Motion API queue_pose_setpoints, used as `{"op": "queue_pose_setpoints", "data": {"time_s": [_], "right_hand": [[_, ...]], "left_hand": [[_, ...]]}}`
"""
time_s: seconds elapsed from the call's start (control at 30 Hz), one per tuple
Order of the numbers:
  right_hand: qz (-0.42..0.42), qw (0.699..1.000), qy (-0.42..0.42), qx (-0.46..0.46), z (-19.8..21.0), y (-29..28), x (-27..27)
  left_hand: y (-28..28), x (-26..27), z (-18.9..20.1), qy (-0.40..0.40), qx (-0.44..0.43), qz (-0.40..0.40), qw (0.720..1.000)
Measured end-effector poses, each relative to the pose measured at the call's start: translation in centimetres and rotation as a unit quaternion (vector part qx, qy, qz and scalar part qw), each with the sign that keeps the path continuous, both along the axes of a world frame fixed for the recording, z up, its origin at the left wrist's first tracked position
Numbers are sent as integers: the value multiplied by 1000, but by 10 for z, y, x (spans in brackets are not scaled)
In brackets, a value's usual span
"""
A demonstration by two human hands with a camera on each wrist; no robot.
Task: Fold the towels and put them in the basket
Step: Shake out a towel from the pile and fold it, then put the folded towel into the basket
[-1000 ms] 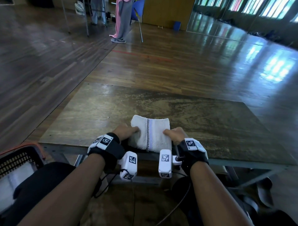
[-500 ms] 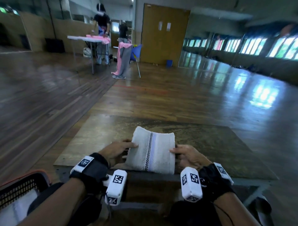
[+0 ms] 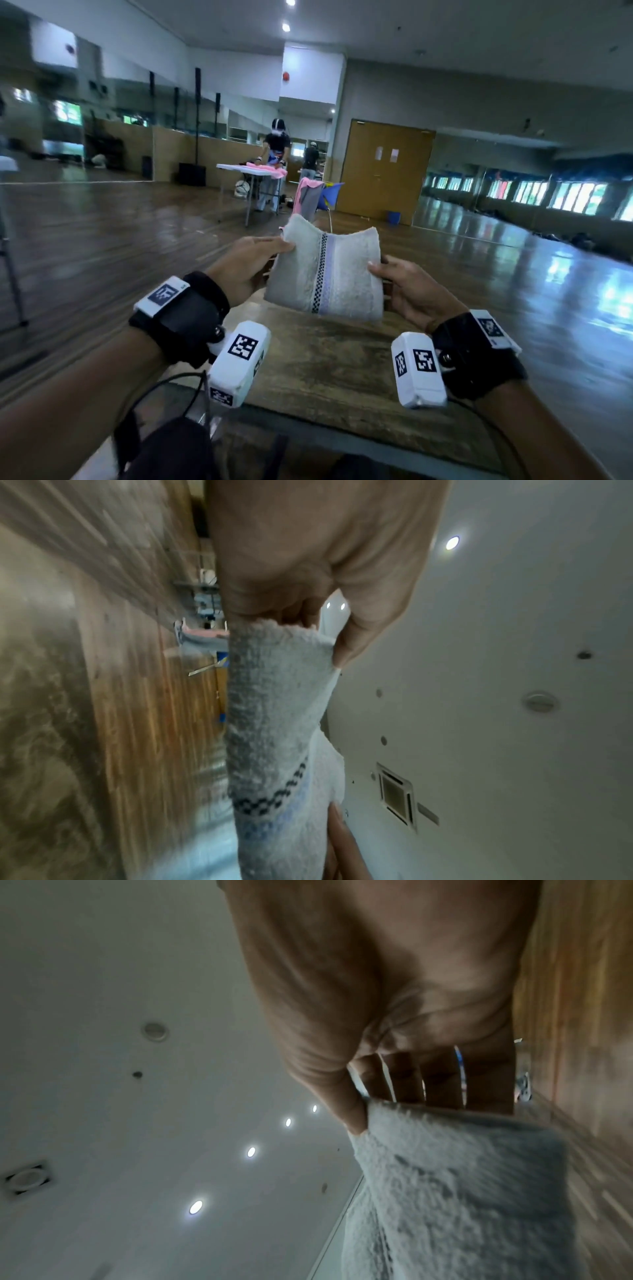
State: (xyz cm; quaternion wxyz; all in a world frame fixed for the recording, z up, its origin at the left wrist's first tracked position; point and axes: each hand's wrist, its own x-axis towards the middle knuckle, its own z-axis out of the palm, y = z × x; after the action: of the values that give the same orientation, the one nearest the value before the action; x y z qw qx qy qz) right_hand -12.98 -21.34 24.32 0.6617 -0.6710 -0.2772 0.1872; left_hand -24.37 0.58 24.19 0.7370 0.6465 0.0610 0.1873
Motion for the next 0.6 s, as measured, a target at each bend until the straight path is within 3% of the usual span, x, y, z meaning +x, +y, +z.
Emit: {"op": "queue_pose_setpoints", "data": {"time_s": [0.33, 0.47, 0.6], "right_hand": [[160, 984, -78, 6, 31, 118, -31], [194, 978, -72, -27, 12, 172, -43], [235, 969, -51, -64, -38, 227, -48]], "left_hand": [[74, -104, 32, -6, 82, 159, 984], [107, -132, 12, 14, 84, 191, 978], [150, -147, -35, 52, 46, 229, 971]]}}
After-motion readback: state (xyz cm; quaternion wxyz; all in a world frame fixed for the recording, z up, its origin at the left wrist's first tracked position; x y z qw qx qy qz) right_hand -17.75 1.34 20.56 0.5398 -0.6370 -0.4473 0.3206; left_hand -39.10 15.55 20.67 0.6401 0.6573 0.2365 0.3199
